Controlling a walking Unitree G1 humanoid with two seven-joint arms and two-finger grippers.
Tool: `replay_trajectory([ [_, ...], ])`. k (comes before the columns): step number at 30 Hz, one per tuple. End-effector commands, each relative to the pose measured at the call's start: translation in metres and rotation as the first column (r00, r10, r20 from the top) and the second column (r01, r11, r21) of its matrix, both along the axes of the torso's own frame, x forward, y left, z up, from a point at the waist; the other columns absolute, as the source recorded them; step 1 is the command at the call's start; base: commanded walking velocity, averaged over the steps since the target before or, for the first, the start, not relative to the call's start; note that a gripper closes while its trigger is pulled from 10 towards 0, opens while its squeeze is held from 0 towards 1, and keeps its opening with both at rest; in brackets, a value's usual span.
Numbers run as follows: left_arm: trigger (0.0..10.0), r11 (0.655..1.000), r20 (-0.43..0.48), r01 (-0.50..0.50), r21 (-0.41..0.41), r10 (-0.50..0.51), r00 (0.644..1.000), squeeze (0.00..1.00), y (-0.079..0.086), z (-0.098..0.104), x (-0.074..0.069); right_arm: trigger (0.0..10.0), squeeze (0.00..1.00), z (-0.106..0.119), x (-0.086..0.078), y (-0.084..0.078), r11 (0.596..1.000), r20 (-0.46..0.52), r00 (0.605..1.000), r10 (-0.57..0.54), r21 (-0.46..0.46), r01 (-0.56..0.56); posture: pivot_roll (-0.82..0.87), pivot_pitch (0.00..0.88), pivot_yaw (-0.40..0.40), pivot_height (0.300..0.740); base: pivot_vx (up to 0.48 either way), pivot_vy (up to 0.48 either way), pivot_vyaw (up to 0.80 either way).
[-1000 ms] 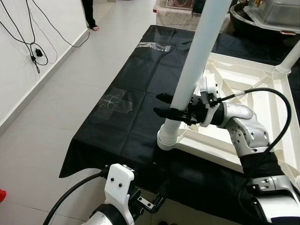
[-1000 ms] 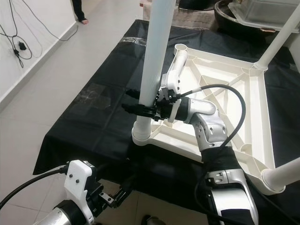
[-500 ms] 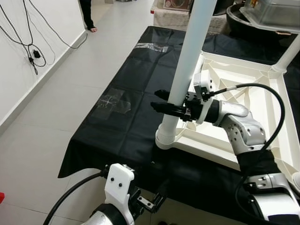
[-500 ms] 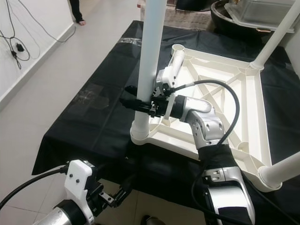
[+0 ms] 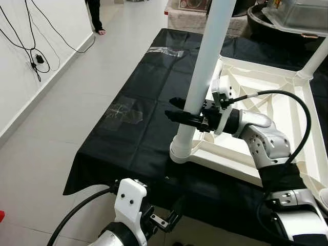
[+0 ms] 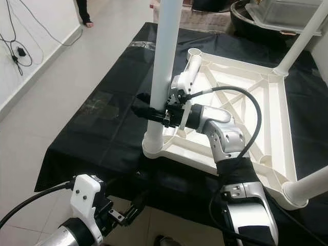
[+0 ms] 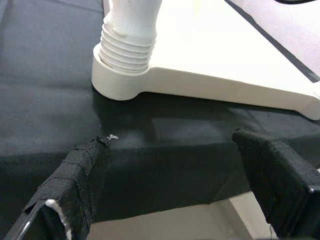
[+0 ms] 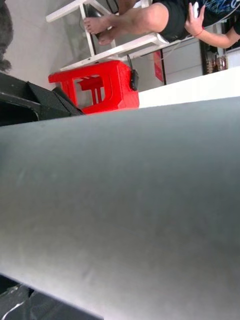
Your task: Building children table
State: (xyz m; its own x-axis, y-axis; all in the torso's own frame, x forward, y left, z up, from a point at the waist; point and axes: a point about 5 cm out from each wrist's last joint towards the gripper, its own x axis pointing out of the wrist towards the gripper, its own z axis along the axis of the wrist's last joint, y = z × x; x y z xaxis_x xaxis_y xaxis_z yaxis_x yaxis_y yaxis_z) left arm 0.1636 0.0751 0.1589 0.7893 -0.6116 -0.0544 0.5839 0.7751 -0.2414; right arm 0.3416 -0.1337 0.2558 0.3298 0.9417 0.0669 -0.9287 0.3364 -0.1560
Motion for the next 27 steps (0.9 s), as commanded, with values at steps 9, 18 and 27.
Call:
replay_trajectory([
  [9, 10.0, 1.000, -0.014, 0.005, 0.007, -0.004, 1.000, 0.00, -0.0005, -0.0049, 0.0003, 10.0, 0.00, -0.0175, 0.0037, 0.0039, 0.996, -0.072, 0.994, -0.086, -0.014, 0.085, 0.11, 0.200, -0.069, 0.740, 0.000, 0.000, 0.00],
  [18, 10.0, 1.000, -0.014, 0.006, 0.008, -0.006, 1.000, 0.00, -0.0001, -0.0056, 0.0013, 10.0, 0.00, -0.0133, 0.0067, 0.0005, 0.986, -0.056, 0.985, -0.164, 0.028, 0.166, 0.11, 0.196, -0.069, 0.740, 0.000, 0.000, 0.00],
  [27, 10.0, 1.000, -0.016, 0.004, 0.005, -0.004, 1.000, 0.00, 0.0006, -0.0067, 0.0025, 10.0, 0.00, -0.0129, 0.0011, 0.0011, 0.975, -0.043, 0.978, -0.206, 0.076, 0.209, 0.11, 0.195, -0.067, 0.740, 0.000, 0.000, 0.00],
])
